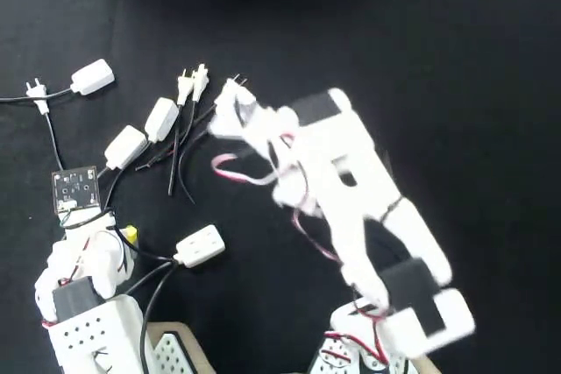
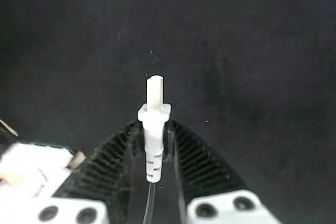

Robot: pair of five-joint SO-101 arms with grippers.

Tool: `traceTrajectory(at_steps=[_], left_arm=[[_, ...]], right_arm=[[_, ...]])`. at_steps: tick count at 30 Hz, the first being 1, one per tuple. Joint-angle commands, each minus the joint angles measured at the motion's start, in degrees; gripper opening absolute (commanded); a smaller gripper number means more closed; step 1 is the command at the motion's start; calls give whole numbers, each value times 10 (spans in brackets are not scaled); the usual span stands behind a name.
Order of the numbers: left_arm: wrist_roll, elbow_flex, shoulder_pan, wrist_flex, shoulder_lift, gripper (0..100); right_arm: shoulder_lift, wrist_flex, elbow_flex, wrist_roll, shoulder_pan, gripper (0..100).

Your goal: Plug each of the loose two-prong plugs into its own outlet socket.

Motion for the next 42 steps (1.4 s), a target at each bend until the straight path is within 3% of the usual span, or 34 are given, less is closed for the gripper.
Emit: traceTrajectory(at_steps=[1,6,13,20,24,32,42], left_arm=[[-4,-9,-5,-1,3,234],[-4,-9,-5,0,3,234],[-4,-9,0,-1,3,234],[-4,-9,-1,-1,3,234],[-4,-10,-3,-1,3,234],[-4,-10,-4,-1,3,234],[-4,-10,-4,-1,3,234]], right_arm=[[-80,-132,161,91,27,13],[-105,-256,268,122,54,12],[-50,-255,232,129,54,26],[-42,-165,196,129,53,367],[-53,-55,130,120,64,435],[-167,126,2,-62,85,434],[-198,104,131,-538,127,434]])
